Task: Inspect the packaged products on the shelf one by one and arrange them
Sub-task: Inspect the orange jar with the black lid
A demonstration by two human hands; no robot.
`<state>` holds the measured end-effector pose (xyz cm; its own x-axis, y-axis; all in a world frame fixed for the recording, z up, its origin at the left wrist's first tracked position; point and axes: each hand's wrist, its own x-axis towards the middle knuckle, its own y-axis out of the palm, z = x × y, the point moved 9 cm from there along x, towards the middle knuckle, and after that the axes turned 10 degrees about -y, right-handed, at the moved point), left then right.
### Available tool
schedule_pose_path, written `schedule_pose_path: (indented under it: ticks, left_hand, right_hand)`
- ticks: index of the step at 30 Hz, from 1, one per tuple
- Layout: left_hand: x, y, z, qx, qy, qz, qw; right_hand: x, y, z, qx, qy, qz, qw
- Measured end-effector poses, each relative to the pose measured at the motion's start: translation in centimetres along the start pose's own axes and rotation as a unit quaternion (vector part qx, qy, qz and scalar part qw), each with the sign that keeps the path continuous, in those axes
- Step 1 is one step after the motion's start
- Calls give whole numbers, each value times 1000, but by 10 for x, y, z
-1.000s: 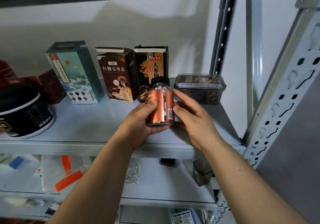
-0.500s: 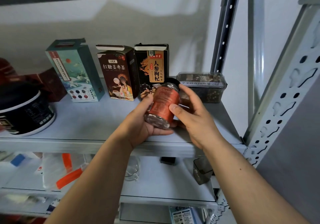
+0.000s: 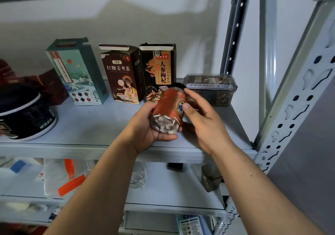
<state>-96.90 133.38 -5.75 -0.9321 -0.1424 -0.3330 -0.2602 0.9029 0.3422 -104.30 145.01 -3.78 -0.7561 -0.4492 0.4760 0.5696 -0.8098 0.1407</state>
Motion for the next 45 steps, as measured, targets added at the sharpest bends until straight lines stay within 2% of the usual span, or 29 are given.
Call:
schedule_pose_path:
  ticks: [4,7,10,12,13,15,16,19,20,21,23,25,27,28,29,30,32,33,34,35,36,38,39,40,41,42,43,44,45]
  left_hand:
    - [-2,-4,-3,-36,31,-24,999]
    - [-6,-3,-8,-10,70,-37,997]
    - [-17,-12,-22,61,192,-108,974]
    - [-33,-10,-34,240,290,-173,910]
    - [-36,-4,-35,347,297,-191,869]
    - [-33,3,-35,502,247,-223,799]
    - [-32,3,-37,532,220,-236,783]
    - [-32,-2,-47,547,191,-273,768]
    - [-32,0,-50,572,190,-285,745]
    - [-34,5,-53,617,197,-300,701]
    - [-40,19,-61,714,250,-321,570]
    - [-47,35,-64,776,325,-308,443]
    - [-53,45,-64,799,372,-296,368]
    - [-55,50,-65,804,375,-287,361]
    - [-57,51,-66,805,363,-267,386]
    - [-58,48,-70,797,326,-236,450]
    - [-54,29,-66,721,155,-131,662]
    - [-54,26,-61,674,96,-84,727]
    - [-57,27,-60,666,79,-62,739]
    - [-61,28,-64,697,94,-80,707]
    - [-65,29,-70,749,136,-122,636]
    - [-75,39,-82,824,273,-231,439]
    - [-80,46,-82,825,331,-255,379]
    - [-82,50,-82,822,355,-265,359]
    - [-80,47,-83,824,340,-244,381]
    - [-77,39,-83,813,288,-204,464]
    - [-71,28,-79,779,197,-154,575]
    - [-67,20,-73,735,116,-107,659]
    - [-66,17,-70,703,85,-79,701]
  right_hand:
    - [-1,-1,-4,19,-2,13,1000]
    - [-3,-2,-6,37,10,18,999]
    - [-4,-1,-6,6,16,31,999]
    - [-5,-1,-7,14,25,30,999]
    - [-5,0,-8,36,41,24,998]
    - [-5,2,-9,85,69,11,994]
    - [-6,4,-8,98,75,11,992]
    - [-6,13,-6,128,91,14,987]
    - [-5,14,-8,138,103,6,985]
    - [-5,15,-9,146,116,-2,982]
    - [-5,11,-12,112,123,-19,986]
    - [-5,10,-10,41,121,-25,991]
    - [-5,11,-3,-87,119,-4,989]
    - [-2,10,4,-176,97,16,979]
    - [2,9,14,-263,48,36,963]
    - [5,11,26,-327,-25,55,943]
    - [2,19,53,-372,-187,103,904]
    - [-2,23,58,-370,-244,135,886]
    - [-6,25,57,-364,-270,163,877]
    - [-8,26,53,-353,-263,177,881]
    - [-6,25,49,-335,-225,178,898]
    - [-1,26,36,-256,-78,156,951]
    - [1,25,28,-229,-7,135,964]
    - [2,24,23,-233,33,125,964]
    - [2,24,23,-258,33,126,957]
    - [2,28,29,-296,-11,139,945]
    - [-1,32,41,-335,-85,153,926]
    - [-5,37,50,-355,-151,178,905]
    - [-10,40,52,-349,-193,202,895]
